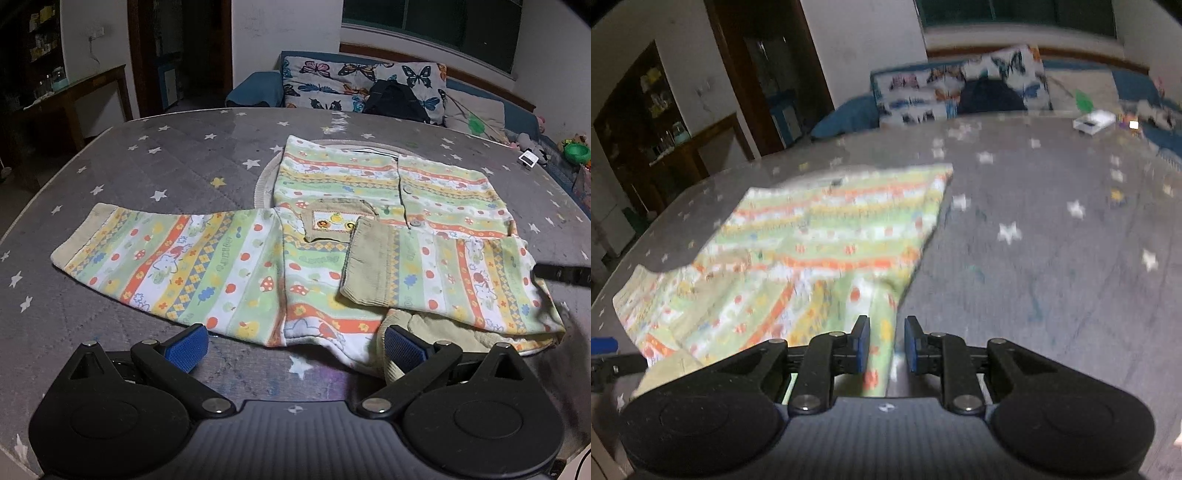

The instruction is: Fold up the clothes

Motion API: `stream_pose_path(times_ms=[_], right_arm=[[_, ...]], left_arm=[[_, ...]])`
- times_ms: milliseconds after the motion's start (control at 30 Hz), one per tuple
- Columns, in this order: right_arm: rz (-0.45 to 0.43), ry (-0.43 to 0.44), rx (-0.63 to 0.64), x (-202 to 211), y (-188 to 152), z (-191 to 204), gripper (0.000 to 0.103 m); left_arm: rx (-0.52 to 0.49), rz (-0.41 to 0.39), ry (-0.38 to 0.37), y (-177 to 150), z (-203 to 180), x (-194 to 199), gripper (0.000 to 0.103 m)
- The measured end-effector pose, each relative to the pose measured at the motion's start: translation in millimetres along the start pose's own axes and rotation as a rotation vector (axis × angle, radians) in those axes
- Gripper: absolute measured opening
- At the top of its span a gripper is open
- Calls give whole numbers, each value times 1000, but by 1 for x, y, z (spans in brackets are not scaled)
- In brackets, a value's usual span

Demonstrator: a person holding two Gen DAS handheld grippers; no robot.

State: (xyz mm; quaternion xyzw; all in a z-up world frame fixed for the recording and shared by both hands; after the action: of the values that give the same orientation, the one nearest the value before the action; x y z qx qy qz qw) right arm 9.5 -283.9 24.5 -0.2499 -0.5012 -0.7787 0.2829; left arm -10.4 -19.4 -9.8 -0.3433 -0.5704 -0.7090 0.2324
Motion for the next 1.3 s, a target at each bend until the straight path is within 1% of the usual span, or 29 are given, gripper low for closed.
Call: stream_pose_path(times_ms=[67, 133, 267, 333, 400, 467, 533, 600, 733, 800, 833, 867, 933, 1033, 1100, 1167, 1200, 1300], right_arm=[[-30, 20, -3, -1, 11, 6, 18], [-39, 36, -2, -6, 17, 11, 16], [13, 15, 2, -37, 20, 11, 15], [15, 13, 3, -41, 20, 10, 14], [5, 10, 15, -39, 19, 11, 15], [-6, 20, 46, -31, 15, 17, 15], [-4, 42, 84, -22, 7, 23, 15], [8, 44, 116, -19, -3, 27, 16], [27, 29, 137, -19, -17, 25, 16], [14, 46, 127, -12, -18, 26, 17], [9, 55, 122, -9, -18, 27, 22], [5, 62, 122, -6, -18, 28, 29], [-6, 73, 129, 1, -18, 32, 34], [-12, 85, 146, 6, -20, 38, 34], [-11, 94, 150, 8, -21, 42, 36], [-16, 97, 161, 10, -21, 46, 38], [-21, 96, 170, 11, -21, 48, 38], [-29, 98, 187, 13, -21, 52, 38]], left_arm=[[0, -1, 2, 0, 0, 1, 103], [1, -1, 4, 1, 0, 1, 103], [-1, -9, 21, 0, 5, 4, 103], [16, -14, 32, 0, 14, 5, 103], [43, -20, 49, 1, 27, 6, 103], [85, -31, 73, 2, 45, 6, 103], [147, -56, 118, 2, 67, 7, 103], [216, -77, 162, 1, 92, 5, 103], [353, -89, 247, -5, 146, -2, 103], [402, -104, 308, -7, 173, -4, 103], [420, -113, 335, -9, 186, -5, 103], [435, -118, 353, -9, 197, -7, 103], [470, -104, 359, -12, 216, -13, 103], [529, -82, 324, -14, 235, -24, 103], [545, -66, 308, -14, 240, -32, 102], [550, -51, 293, -15, 242, -39, 100], [551, -40, 281, -15, 242, -43, 95], [524, -29, 297, -13, 241, -48, 94]])
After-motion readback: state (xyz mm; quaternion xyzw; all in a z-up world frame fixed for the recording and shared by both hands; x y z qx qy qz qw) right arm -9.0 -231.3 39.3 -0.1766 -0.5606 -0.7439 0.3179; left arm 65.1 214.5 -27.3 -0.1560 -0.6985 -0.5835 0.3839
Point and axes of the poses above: each gripper's, at about its wrist camera, not at the fingertips, and x roughly against the way its jaws point, z to its left, y to its top, the point moved 5 cm from there along -x, roughly the way its jaws point, and after that the axes turned 12 degrees about -x, right-handed, at the moved point
